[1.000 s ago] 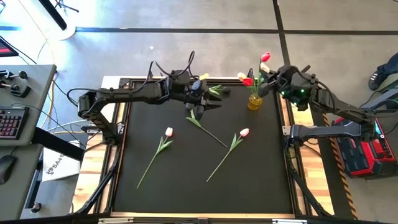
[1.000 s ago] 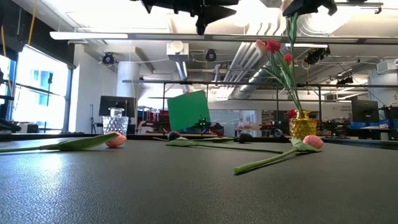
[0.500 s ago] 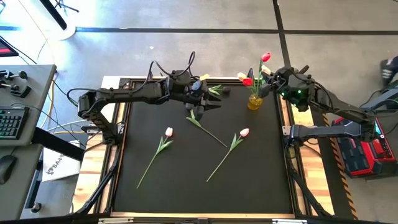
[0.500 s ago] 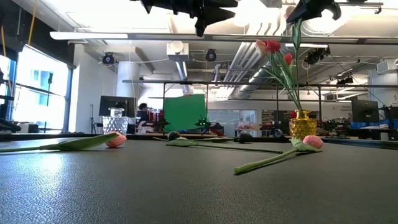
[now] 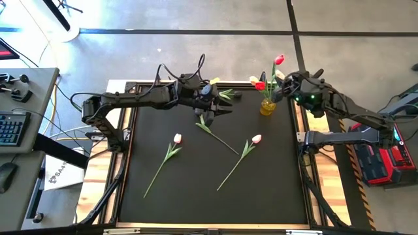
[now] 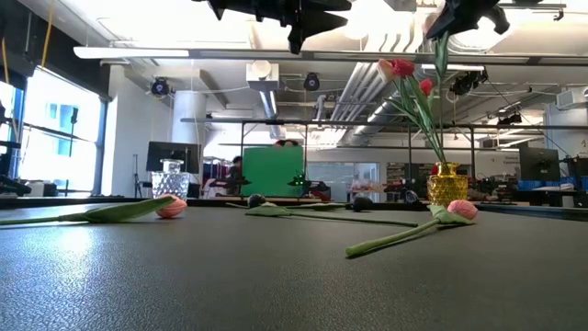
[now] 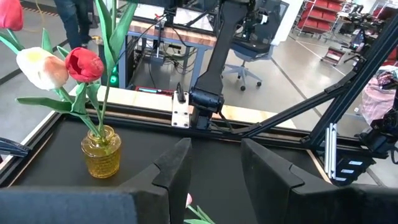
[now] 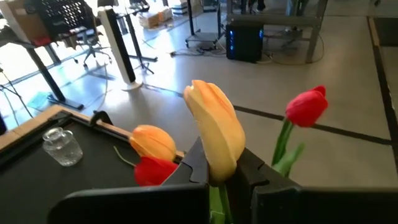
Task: Sort flowers into vase by color
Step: Put the orange flower into the yellow flower vase
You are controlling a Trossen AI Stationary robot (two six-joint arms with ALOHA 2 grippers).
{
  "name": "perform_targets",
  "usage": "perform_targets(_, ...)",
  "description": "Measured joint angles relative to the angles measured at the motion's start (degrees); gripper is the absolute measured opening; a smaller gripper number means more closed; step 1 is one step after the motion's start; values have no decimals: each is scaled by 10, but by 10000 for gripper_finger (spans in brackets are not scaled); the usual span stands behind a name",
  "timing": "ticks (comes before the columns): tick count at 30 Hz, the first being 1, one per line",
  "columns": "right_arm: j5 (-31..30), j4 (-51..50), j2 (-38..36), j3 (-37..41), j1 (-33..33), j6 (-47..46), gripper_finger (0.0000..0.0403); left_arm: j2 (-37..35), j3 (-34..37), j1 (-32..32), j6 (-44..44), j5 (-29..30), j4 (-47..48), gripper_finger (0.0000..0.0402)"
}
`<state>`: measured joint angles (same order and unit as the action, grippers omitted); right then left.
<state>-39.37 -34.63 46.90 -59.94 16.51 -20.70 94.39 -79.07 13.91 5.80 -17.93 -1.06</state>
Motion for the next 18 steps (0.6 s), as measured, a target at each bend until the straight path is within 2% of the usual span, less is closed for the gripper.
perform_targets(18,-25,-51,0,0,1,-63,7,0,0,0,0,1,0,129)
